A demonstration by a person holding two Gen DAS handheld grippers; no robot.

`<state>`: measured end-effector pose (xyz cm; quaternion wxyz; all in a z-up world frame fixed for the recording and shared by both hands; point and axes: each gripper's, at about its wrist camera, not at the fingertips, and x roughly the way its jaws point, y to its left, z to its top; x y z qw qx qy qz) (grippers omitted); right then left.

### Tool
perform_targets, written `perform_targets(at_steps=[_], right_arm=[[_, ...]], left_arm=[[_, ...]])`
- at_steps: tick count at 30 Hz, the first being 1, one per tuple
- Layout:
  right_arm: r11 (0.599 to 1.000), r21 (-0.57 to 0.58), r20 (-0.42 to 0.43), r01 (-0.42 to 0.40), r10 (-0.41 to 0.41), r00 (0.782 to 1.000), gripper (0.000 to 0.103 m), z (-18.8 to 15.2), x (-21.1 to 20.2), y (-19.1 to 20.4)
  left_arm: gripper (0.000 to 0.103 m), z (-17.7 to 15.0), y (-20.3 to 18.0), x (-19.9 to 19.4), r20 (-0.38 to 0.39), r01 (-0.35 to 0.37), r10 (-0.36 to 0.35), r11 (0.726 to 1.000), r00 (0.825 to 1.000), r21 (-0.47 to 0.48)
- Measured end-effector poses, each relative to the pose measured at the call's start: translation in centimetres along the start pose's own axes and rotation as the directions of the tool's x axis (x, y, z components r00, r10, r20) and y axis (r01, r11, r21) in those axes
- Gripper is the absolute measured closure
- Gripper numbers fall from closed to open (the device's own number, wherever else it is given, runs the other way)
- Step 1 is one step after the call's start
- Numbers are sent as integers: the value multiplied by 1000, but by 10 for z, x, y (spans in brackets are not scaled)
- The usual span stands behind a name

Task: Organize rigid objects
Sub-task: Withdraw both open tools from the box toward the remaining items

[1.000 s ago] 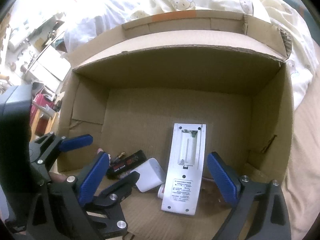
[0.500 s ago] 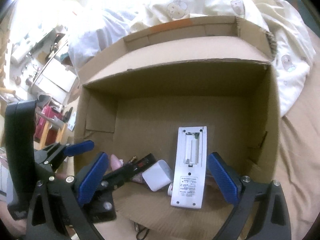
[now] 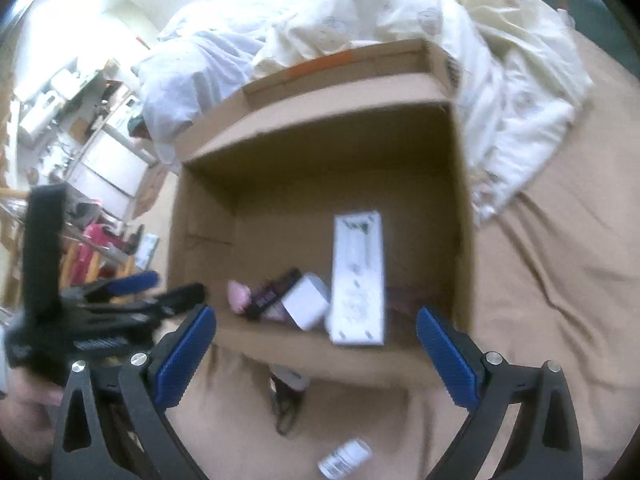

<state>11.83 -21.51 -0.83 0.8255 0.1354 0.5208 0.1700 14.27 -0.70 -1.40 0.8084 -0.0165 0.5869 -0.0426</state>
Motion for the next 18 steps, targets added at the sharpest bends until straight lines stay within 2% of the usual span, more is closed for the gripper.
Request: perform_targets(at_steps=[3, 12, 15, 18], right_arm=[[1000, 12, -16, 18, -18, 1000, 0, -17, -4, -8], [996, 7, -80, 86, -85, 993, 0, -56, -2, -18], [994, -3, -104, 114, -113, 988, 0, -65, 3, -21], [990, -23, -140, 142, -144, 980, 0, -71, 12, -21]], left_arm=[[8, -18, 8, -3, -16, 17, -18, 999, 1000, -38], [8, -58, 14, 4, -46, 14, -16, 999, 999, -39], [8, -67, 15, 15, -61, -7, 6, 999, 998, -32], [8, -70, 17, 22, -77, 0, -4, 999, 997, -42]])
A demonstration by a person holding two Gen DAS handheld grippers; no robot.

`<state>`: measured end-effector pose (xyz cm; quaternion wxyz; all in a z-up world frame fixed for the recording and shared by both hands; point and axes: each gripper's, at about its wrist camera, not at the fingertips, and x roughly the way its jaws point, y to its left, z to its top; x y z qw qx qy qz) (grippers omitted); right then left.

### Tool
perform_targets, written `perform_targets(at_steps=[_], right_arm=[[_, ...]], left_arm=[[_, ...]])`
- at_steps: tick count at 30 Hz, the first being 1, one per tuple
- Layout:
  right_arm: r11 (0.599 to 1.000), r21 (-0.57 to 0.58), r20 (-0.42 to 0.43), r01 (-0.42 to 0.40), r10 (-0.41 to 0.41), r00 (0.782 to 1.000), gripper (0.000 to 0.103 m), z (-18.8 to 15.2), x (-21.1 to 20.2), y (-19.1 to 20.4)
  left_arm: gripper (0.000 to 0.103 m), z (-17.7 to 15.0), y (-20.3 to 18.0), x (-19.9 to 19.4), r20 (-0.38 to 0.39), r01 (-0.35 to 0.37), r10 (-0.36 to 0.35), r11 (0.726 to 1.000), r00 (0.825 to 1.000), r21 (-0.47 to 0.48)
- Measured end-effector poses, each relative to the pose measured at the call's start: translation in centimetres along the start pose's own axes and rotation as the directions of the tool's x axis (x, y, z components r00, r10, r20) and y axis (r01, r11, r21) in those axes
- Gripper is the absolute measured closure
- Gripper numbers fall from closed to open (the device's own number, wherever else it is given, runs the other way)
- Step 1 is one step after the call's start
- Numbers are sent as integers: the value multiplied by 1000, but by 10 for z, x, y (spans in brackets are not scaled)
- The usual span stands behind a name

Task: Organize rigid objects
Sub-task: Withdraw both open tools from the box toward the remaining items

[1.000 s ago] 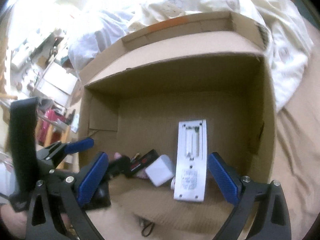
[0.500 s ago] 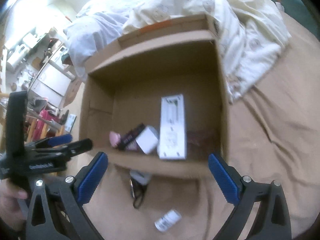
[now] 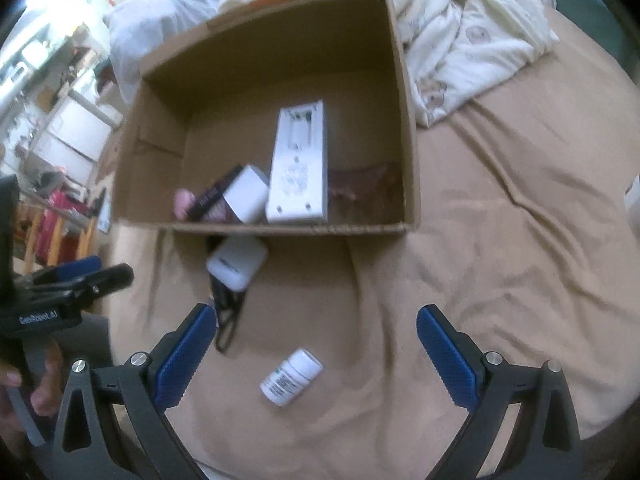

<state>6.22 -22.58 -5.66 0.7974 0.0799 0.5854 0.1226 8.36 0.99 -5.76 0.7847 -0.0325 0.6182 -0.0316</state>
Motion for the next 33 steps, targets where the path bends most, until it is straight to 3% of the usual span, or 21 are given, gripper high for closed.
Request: perform_targets(at_steps=[8, 14, 17, 19, 20, 22, 24, 25, 27, 29, 33], right_arm=[[981, -165, -107, 101, -119, 987, 0, -8, 43, 28], [959, -265, -188, 98, -152, 970, 0, -11, 78, 48], [927, -343, -196, 149, -226, 954, 0, -14, 94, 56], [927, -347, -221, 145, -231, 947, 1, -17, 102, 54], [930, -341, -223, 139, -224, 949, 5, -17, 102, 53], [935, -333, -218, 125, -205, 954, 23, -16, 98, 52], [938, -322, -206, 127, -200, 958, 47, -15, 94, 49], [939, -318, -201, 133, -204, 958, 53, -15, 93, 47], [941, -308, -194, 140, -206, 959, 77, -15, 90, 41], [951, -278, -196, 133, -192, 962, 95, -12, 86, 35], [983, -174, -220, 54, -92, 971, 99, -8, 78, 15]], left_arm=[[8, -1, 3, -3, 5, 14, -14, 1000, 1000, -12], [8, 1, 1, -4, 5, 22, -22, 1000, 1000, -17], [8, 1, -1, -3, 4, 14, -14, 1000, 1000, -9], [8, 1, -2, -2, -1, 18, -18, 1000, 1000, -8], [8, 1, -3, -1, -4, 19, -19, 1000, 1000, -9], [8, 3, -4, 1, -7, 15, -15, 1000, 1000, -10], [8, 4, -5, 2, -4, 3, -3, 1000, 1000, -8], [8, 4, -6, 3, -2, 0, 0, 1000, 1000, -6], [8, 4, -6, 3, 0, -5, 5, 1000, 1000, -6], [8, 5, -6, 3, 3, -7, 7, 1000, 1000, -10], [8, 6, 1, 5, 0, -14, 14, 999, 1000, -32]])
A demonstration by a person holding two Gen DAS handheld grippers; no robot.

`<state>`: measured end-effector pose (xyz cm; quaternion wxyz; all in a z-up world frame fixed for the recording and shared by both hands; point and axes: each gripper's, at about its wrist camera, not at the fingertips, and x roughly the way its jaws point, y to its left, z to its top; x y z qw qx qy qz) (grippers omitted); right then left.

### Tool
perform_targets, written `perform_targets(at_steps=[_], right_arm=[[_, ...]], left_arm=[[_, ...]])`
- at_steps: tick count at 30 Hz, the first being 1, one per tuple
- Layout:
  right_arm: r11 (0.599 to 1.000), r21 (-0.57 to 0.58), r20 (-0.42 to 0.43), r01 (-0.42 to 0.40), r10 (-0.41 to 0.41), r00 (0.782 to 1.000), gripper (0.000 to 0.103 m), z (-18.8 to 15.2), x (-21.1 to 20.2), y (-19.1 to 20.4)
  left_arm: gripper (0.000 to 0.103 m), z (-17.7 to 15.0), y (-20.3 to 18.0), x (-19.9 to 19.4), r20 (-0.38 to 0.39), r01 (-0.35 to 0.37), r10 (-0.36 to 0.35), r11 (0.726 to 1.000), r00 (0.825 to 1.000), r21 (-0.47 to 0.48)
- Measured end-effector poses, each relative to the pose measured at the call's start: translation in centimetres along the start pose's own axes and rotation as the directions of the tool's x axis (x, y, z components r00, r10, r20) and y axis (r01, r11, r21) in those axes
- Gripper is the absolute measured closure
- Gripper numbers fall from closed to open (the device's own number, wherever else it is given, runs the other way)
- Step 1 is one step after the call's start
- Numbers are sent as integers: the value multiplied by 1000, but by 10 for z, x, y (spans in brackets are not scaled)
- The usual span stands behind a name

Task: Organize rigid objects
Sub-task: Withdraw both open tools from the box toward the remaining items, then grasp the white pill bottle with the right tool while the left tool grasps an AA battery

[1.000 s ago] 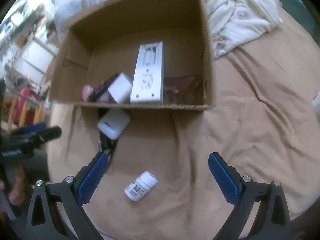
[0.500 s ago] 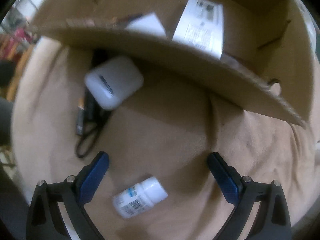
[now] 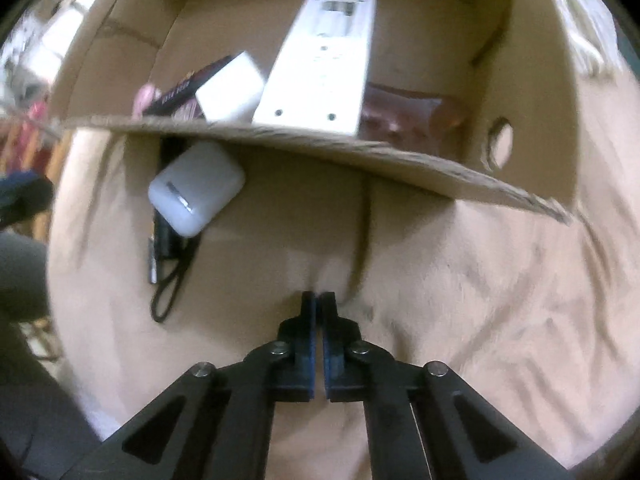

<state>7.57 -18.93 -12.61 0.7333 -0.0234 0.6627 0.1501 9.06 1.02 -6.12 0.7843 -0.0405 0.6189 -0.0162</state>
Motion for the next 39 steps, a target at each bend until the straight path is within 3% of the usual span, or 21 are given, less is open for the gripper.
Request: perform_targets(at_steps=[5, 8, 10, 11, 12, 17, 20, 24, 31, 39], right_arm=[[992, 84, 16, -91, 90, 996, 100, 3, -10, -16], [995, 69, 41, -70, 68, 997, 97, 4, -24, -18], [993, 25, 31, -114, 113, 993, 73, -4, -28, -10], [993, 2, 30, -121, 121, 992, 46, -9, -30, -5], [995, -30, 26, -91, 92, 995, 29, -12, -30, 1], [985, -166, -54, -44, 36, 998, 30, -15, -10, 29], [968, -250, -70, 11, -29, 997, 48, -19, 1, 43], [962, -272, -31, 31, -41, 999, 49, -17, -5, 49], [995, -98, 110, -30, 40, 993, 49, -16, -54, 24], [998, 1, 162, -59, 58, 985, 49, -11, -74, -1]], left_arm=[[8, 4, 4, 1, 0, -5, 5, 1000, 1000, -16], [8, 5, 5, 1, -1, 3, -3, 1000, 1000, -20], [8, 5, 5, 1, -3, 7, -7, 1000, 1000, -18], [8, 5, 4, 1, -4, 9, -9, 1000, 1000, -17], [8, 5, 4, 2, -5, 11, -11, 1000, 1000, -16], [8, 4, 3, 5, -12, 5, -5, 1000, 1000, -15], [8, 4, 4, 12, -33, -10, 9, 1000, 999, -21], [8, 1, 1, 20, -55, -23, 22, 1000, 998, -11], [8, -14, -35, 62, -137, -102, 125, 981, 983, 164], [13, -19, -64, 89, -175, -62, 103, 972, 979, 228]])
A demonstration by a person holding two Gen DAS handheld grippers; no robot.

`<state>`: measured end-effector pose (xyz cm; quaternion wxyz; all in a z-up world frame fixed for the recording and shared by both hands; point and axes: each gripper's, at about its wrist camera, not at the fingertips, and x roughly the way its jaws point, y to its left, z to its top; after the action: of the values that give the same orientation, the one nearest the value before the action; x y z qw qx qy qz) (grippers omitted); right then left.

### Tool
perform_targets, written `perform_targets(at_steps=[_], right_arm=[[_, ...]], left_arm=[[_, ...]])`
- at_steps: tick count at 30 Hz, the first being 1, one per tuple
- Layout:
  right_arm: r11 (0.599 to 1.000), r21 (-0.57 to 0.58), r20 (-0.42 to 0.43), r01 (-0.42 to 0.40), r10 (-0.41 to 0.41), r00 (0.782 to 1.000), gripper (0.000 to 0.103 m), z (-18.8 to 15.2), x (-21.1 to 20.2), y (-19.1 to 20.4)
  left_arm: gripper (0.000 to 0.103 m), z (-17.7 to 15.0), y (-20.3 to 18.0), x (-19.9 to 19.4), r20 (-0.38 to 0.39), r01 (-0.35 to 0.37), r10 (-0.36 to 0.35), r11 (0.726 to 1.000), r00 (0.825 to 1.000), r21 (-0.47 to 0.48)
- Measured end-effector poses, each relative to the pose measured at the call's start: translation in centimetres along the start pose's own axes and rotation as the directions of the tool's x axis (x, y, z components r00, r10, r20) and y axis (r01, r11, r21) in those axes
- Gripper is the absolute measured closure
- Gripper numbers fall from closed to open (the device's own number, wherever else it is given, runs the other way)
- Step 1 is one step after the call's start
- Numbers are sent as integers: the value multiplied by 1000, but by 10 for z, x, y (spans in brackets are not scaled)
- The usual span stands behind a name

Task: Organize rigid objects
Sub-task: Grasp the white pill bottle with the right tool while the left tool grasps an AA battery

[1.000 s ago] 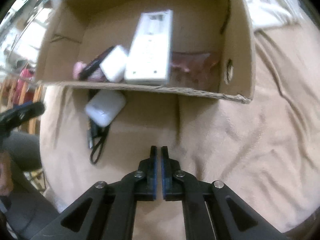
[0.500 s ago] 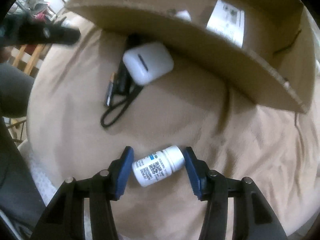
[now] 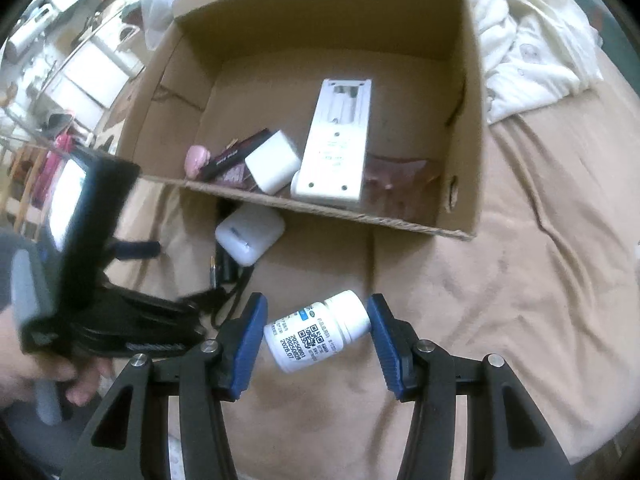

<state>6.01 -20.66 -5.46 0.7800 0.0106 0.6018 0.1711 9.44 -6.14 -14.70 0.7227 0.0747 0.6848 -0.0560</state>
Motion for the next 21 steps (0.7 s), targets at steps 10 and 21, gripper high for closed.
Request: perform_targets(at_steps=[10, 21], right_arm=[[1000, -4, -3, -13, 13, 1000, 49, 5, -2, 2], [1000, -4, -13, -18, 18, 1000, 49, 7, 4, 5]], left_arm=[[42, -8, 1, -7, 47, 16, -18, 999, 999, 46], [94, -34, 16, -23, 58, 37, -42, 996, 997, 83]])
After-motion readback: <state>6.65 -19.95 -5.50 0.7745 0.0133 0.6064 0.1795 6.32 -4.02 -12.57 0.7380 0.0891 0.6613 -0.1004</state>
